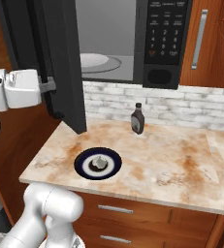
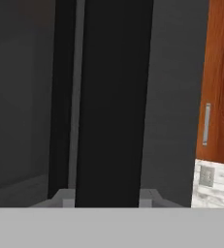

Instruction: Pick the garlic from the counter and place it in the microwave. Then turn on the microwave.

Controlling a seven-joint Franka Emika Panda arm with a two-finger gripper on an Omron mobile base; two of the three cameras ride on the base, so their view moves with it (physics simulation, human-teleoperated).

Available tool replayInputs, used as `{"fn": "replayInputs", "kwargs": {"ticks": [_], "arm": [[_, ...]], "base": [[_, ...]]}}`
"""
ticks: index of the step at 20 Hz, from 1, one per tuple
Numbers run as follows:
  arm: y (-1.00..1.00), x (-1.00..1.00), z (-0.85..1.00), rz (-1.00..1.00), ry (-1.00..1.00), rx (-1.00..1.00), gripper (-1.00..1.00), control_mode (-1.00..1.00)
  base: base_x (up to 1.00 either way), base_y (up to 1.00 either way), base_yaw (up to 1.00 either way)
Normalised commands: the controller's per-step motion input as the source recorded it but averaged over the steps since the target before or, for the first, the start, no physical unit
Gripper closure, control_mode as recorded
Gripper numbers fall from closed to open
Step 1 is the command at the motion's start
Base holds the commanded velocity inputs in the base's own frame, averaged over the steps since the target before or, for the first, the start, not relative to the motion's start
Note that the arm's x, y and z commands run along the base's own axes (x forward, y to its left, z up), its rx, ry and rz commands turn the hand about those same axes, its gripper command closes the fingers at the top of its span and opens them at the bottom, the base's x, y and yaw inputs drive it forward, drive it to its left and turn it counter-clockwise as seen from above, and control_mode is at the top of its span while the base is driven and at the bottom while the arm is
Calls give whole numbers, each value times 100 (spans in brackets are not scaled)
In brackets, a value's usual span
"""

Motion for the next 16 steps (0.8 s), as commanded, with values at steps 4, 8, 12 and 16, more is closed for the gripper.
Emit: {"fn": "replayInputs", "kwargs": {"ticks": [4,8,12,16], "arm": [[28,-38,30,-4,-4,0,100,-100],[32,-32,28,-1,-4,0,100,-100],[34,-22,25,0,-7,0,100,-100],[34,-14,18,0,-9,0,-100,-100]], "base": [[0,0,0],[0,0,0],[0,0,0],[0,0,0]]}}
